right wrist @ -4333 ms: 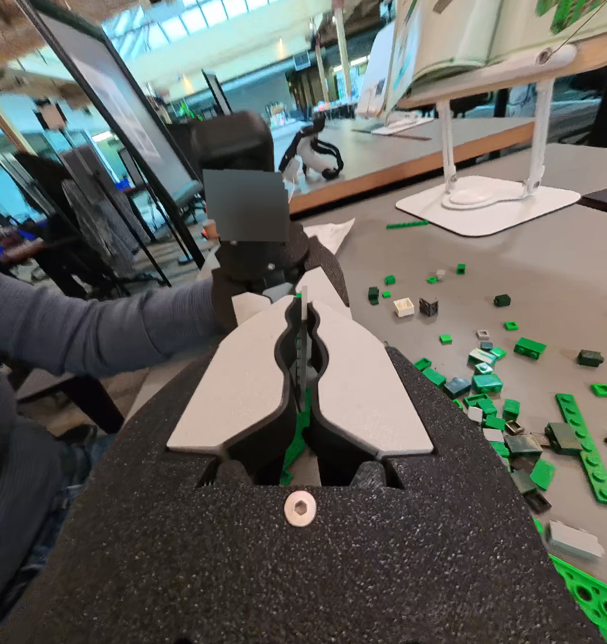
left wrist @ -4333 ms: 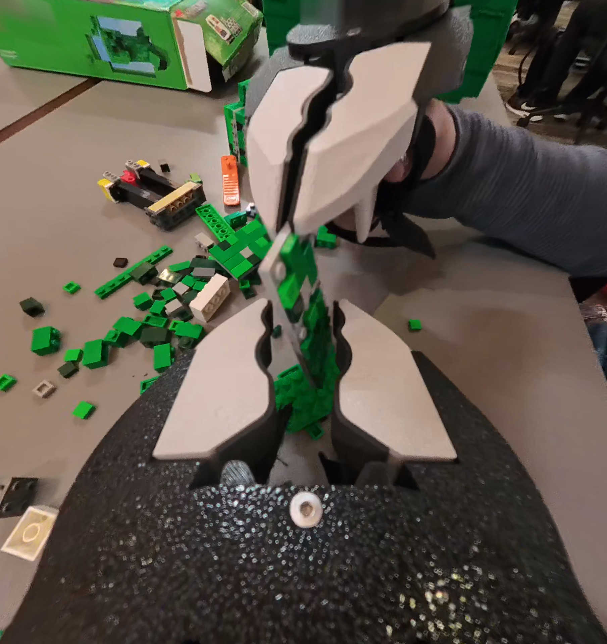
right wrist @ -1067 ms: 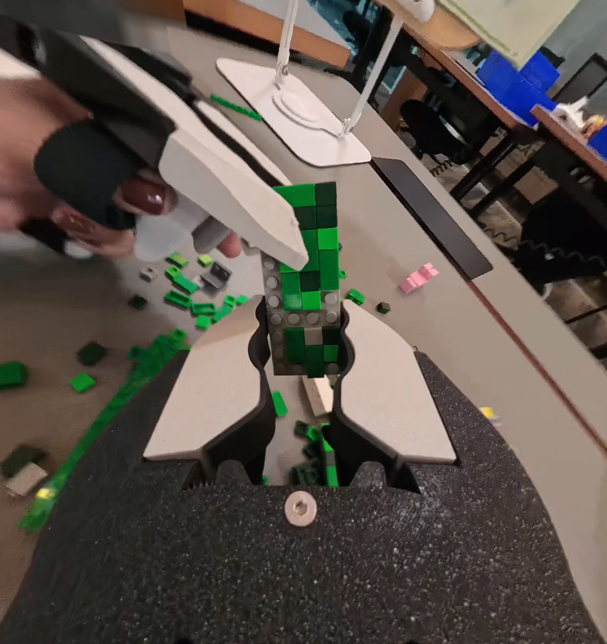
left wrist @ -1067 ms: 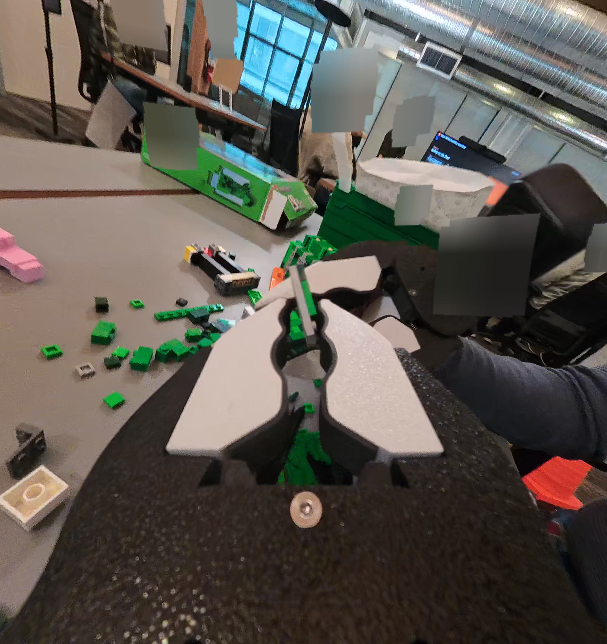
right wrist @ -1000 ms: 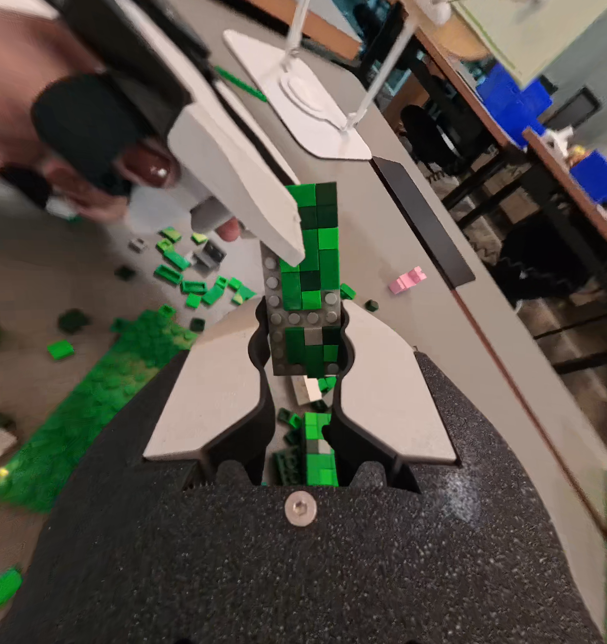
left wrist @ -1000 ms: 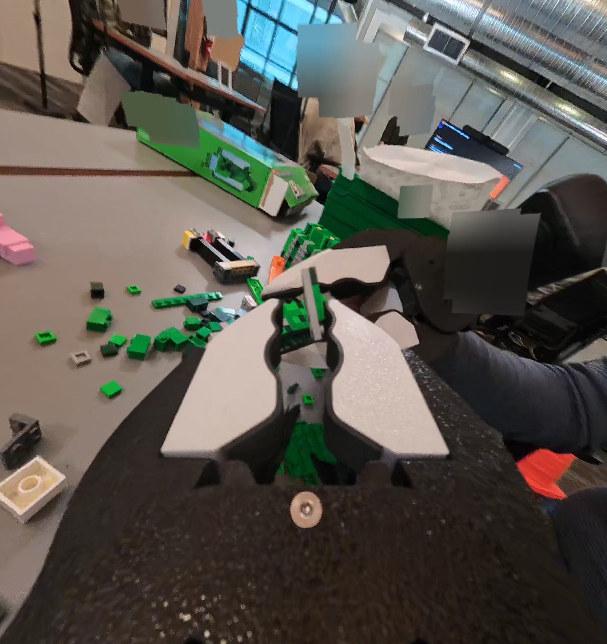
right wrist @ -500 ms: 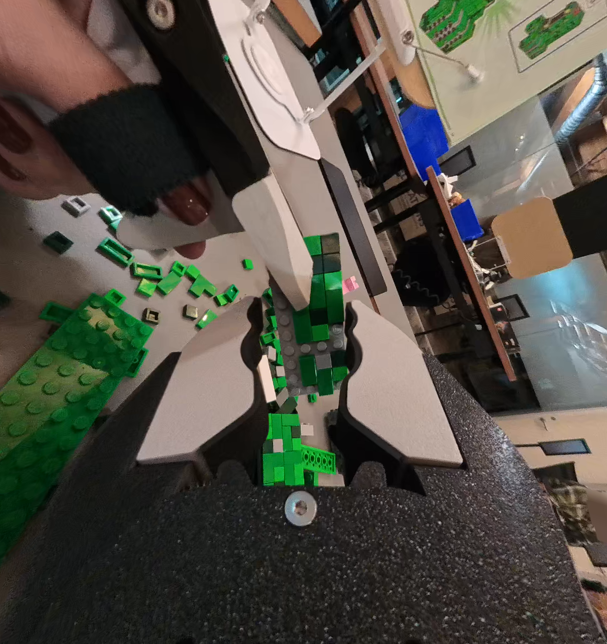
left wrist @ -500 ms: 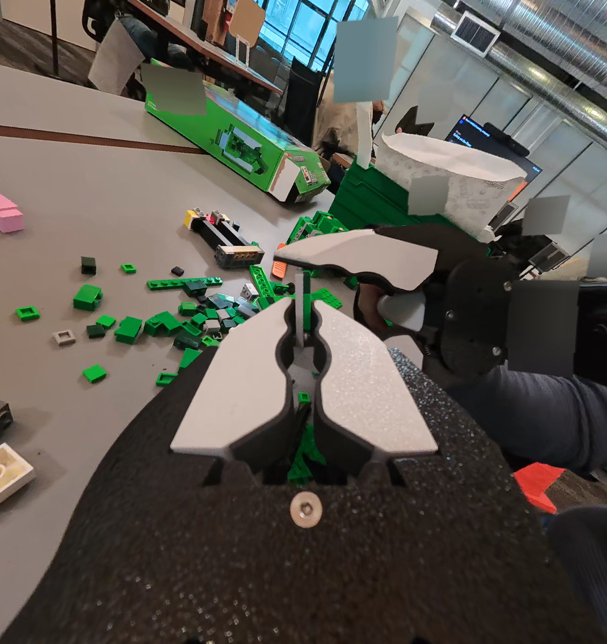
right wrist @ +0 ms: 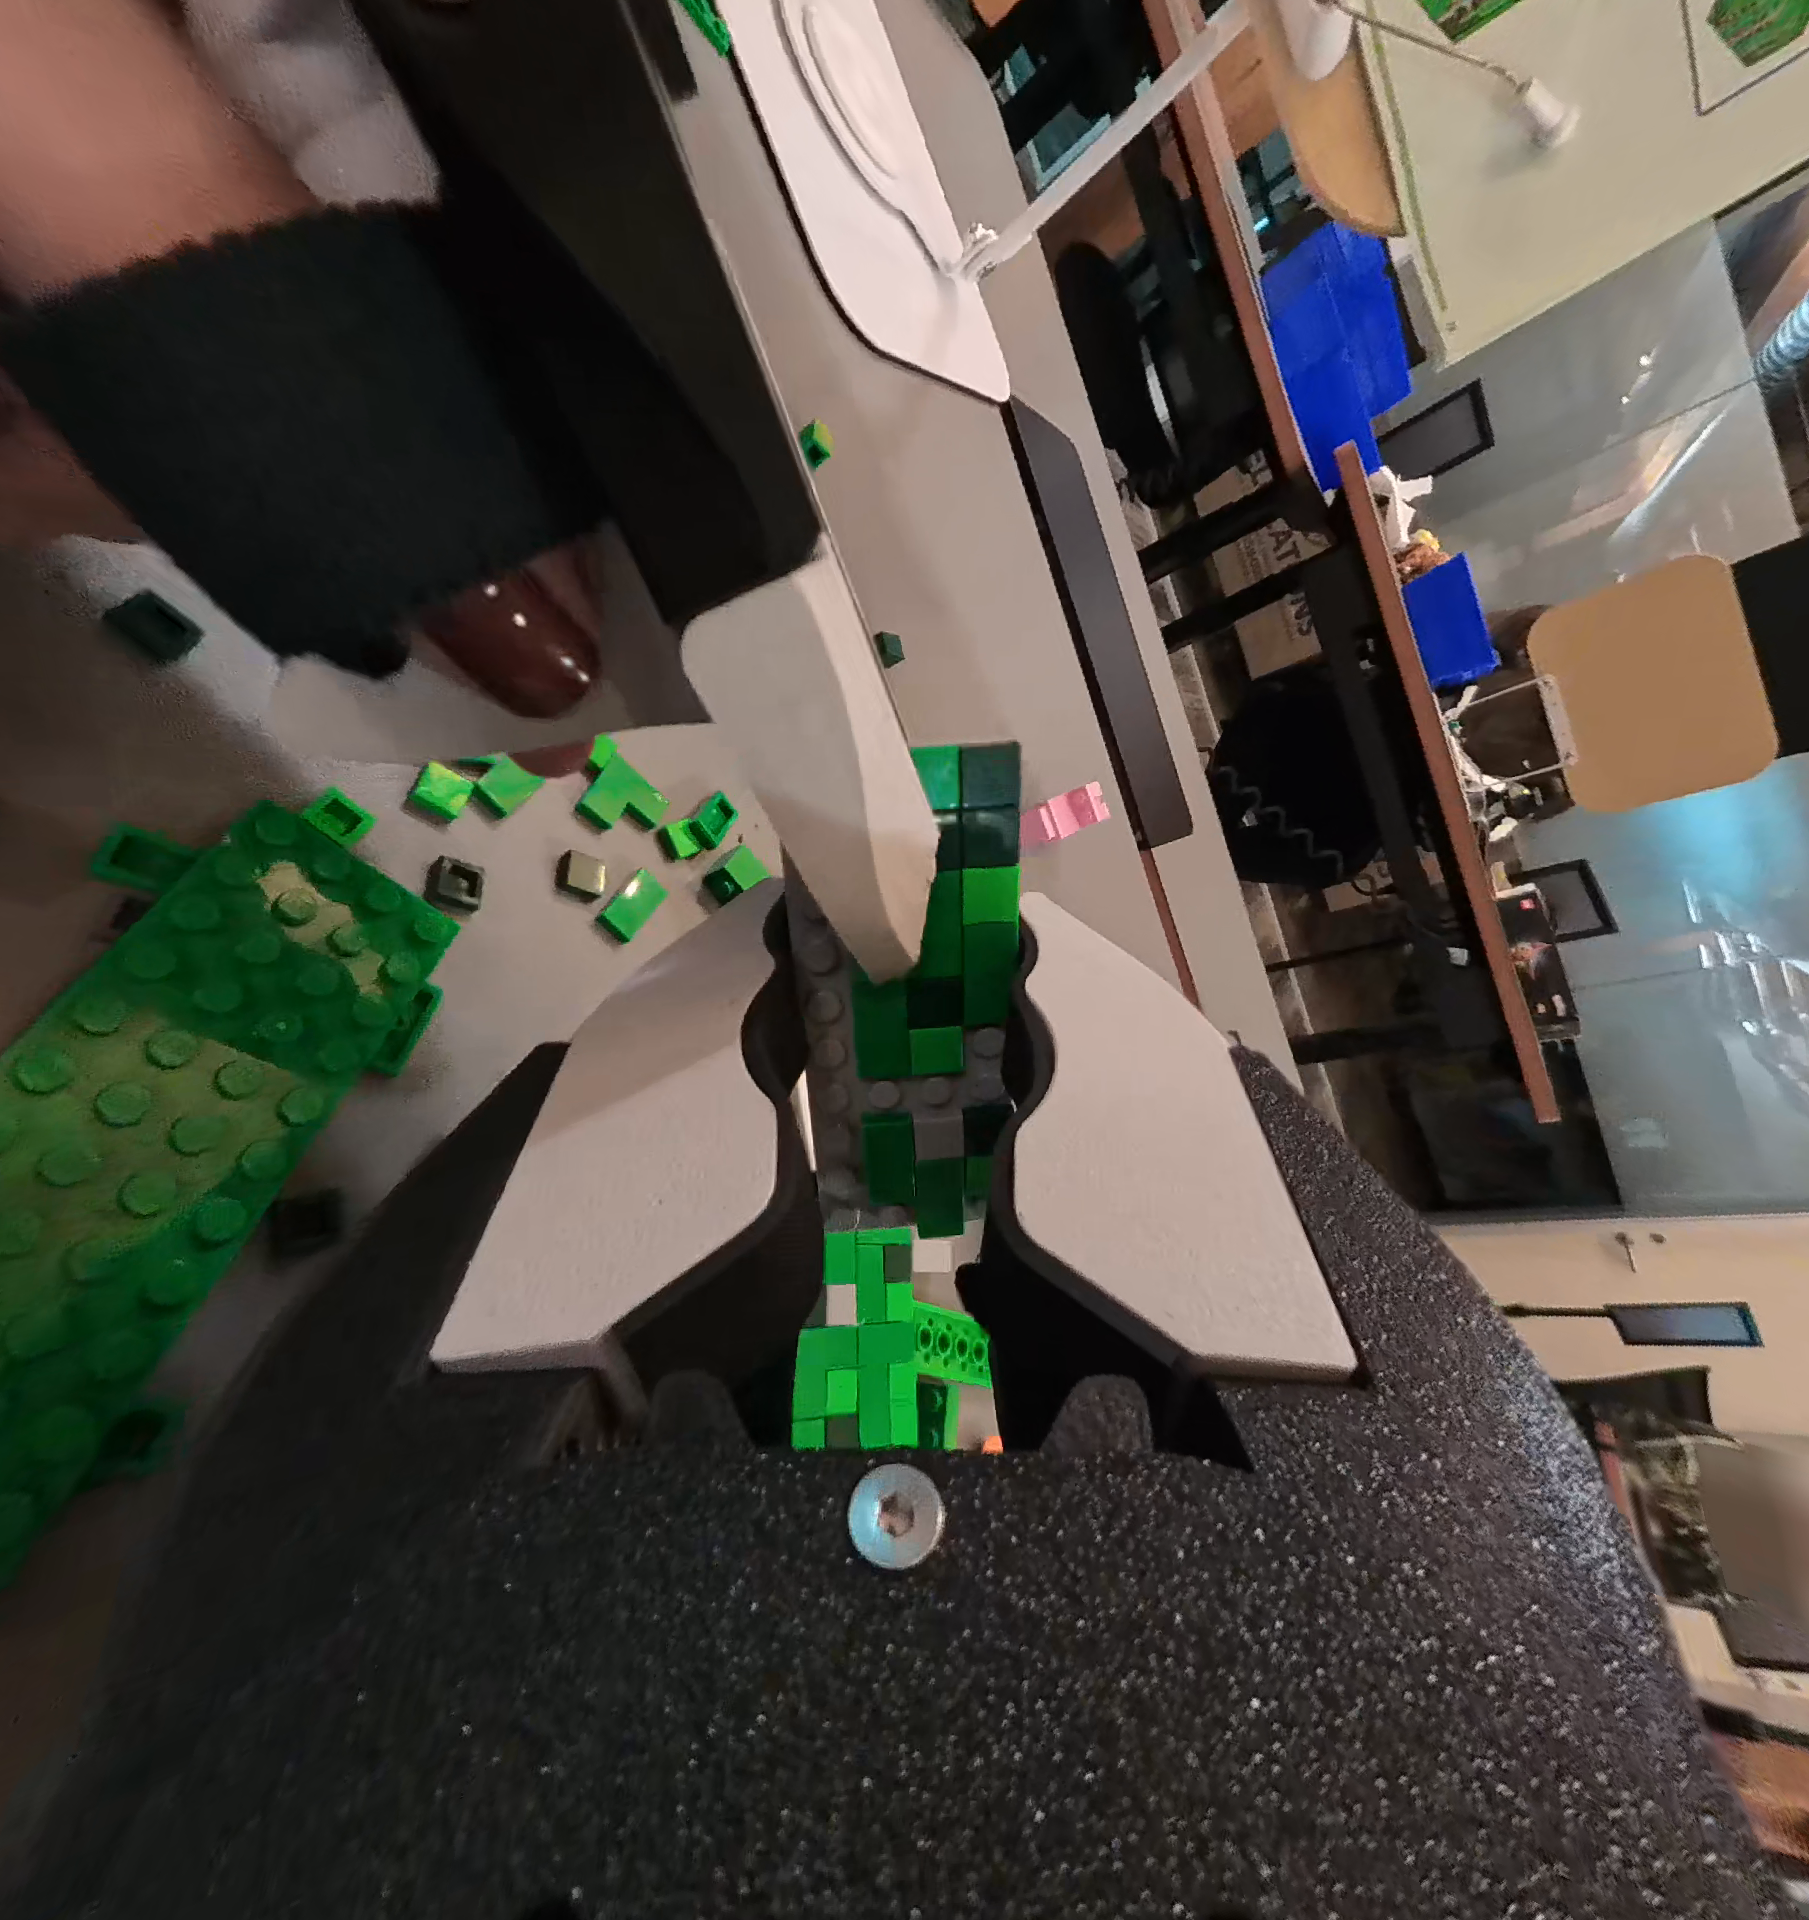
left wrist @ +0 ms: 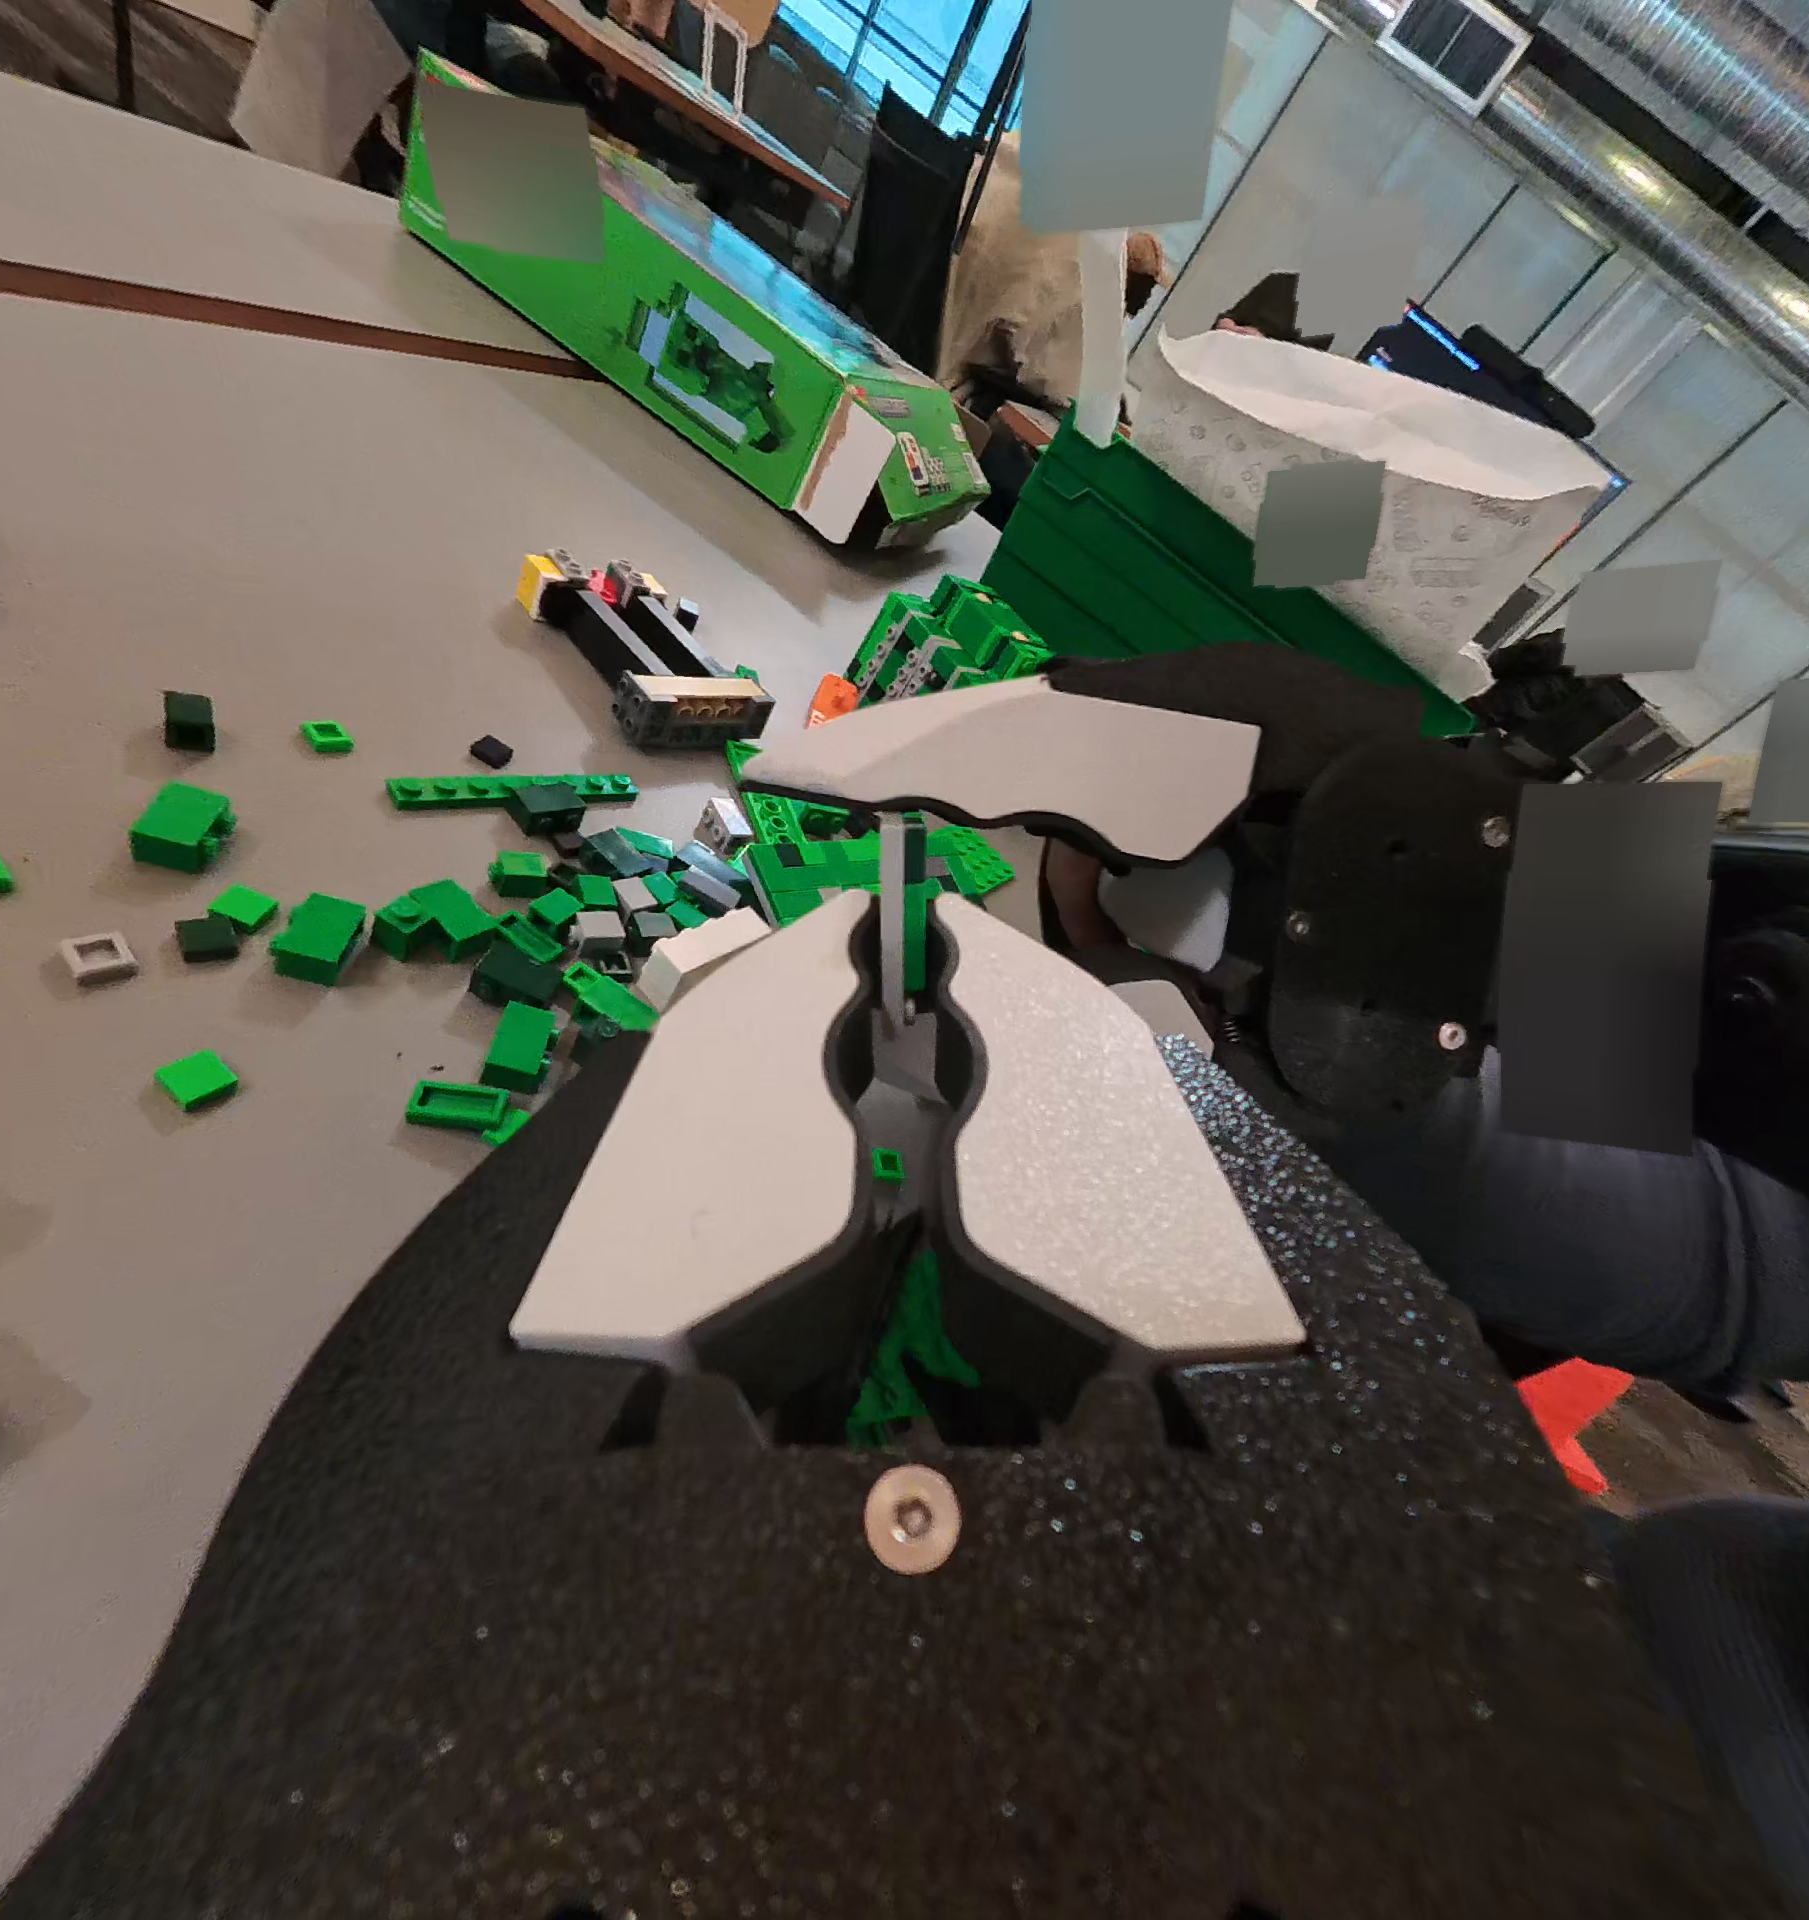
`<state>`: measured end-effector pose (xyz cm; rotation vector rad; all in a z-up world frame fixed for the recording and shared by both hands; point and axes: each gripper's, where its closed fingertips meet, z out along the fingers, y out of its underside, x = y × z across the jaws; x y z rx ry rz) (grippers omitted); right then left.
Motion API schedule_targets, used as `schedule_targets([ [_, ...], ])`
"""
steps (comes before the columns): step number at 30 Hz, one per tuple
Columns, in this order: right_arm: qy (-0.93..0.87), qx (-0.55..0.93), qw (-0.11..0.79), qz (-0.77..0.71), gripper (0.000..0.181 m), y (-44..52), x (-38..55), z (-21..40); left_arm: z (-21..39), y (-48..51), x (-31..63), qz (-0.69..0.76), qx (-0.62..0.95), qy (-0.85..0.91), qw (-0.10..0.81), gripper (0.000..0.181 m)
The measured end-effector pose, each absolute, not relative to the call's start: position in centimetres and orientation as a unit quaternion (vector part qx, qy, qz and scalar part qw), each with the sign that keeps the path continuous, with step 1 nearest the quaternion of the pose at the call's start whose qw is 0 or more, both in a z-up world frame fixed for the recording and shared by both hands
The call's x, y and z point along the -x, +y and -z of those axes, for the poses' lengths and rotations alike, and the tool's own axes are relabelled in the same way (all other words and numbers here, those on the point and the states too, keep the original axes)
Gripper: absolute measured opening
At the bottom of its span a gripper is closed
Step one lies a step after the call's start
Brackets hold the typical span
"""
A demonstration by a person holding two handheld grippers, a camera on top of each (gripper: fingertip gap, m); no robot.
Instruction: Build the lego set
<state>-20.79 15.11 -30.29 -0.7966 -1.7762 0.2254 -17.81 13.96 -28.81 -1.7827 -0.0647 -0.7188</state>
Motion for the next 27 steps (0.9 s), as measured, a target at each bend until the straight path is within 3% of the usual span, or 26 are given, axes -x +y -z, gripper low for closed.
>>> schedule_targets([
  [18,-0.693,0.311,0.648,0.05,0.034,16.6,22.5,29.9,29.2,14.6,19.8,0.331,0.736,-0.154,0.571,0.008],
  [27,-0.747,0.286,0.598,-0.04,0.034,15.1,22.0,30.7,29.7,13.8,19.0,0.321,0.77,-0.063,0.548,0.007],
])
